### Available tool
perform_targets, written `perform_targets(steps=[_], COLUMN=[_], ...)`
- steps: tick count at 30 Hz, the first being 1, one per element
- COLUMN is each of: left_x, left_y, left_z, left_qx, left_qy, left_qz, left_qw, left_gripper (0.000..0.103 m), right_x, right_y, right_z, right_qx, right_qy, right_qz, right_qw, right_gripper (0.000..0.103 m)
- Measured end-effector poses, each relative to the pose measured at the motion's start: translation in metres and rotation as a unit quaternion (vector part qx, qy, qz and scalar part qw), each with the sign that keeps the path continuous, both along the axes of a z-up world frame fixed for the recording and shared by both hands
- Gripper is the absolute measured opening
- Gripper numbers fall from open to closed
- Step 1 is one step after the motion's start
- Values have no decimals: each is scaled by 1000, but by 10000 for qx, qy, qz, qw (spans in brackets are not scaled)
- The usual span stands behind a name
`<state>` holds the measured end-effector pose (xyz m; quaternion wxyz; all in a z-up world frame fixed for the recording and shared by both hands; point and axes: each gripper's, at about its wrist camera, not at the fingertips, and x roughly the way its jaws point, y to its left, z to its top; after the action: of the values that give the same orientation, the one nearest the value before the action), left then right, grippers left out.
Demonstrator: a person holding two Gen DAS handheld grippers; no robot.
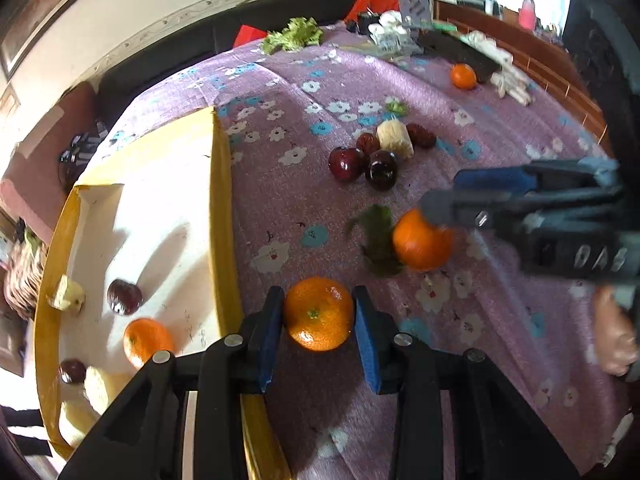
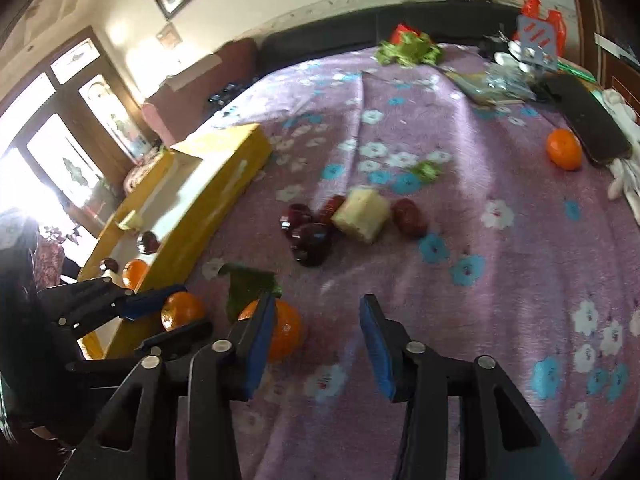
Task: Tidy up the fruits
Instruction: 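Grasp a mandarin with the left tool while the right tool holds the leafy mandarin, then carry both mandarins over the box and open both tools to release them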
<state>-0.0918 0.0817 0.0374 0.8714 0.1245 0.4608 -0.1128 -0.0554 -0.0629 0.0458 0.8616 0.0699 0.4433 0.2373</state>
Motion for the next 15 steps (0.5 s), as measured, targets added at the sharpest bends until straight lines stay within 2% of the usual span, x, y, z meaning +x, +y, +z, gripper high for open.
perform_targets(steps=[1,3,7,8,9,11,12,15], left_x=[-3,-12,-28,-32,-36,-45,-48,-57], left_y=[3,9,20,25,30,41,49,72], left_z=[2,7,18,23,27,38,44,59], left_qx=[-57,-167,-305,-439,-525,-522,-696,-992], left_qy=[-32,-100,-241,-245,-262,-423,-437,-544], left_qz=[34,72,153,140,159,312,352,525], left_qw=[10000,9998,9991,9986,9982,9973,9960,9922], left_gripper=[33,33,34,34,34,34,34,34], right_x=[-2,-6,-13,-14,-16,-19,-22,-30], right_y=[3,12,34,39,44,53,57,67], right_z=[0,-1,-4,-5,-5,-3,-1,2], right_qx=[-16,-115,-343,-435,-508,-584,-596,-825], right_qy=[-40,-106,-160,-177,-203,-216,-228,-303], right_qz=[50,125,349,382,425,572,640,572], right_qw=[10000,9998,9987,9982,9976,9964,9959,9945], right_gripper=[61,68,68,67,60,44,34,34])
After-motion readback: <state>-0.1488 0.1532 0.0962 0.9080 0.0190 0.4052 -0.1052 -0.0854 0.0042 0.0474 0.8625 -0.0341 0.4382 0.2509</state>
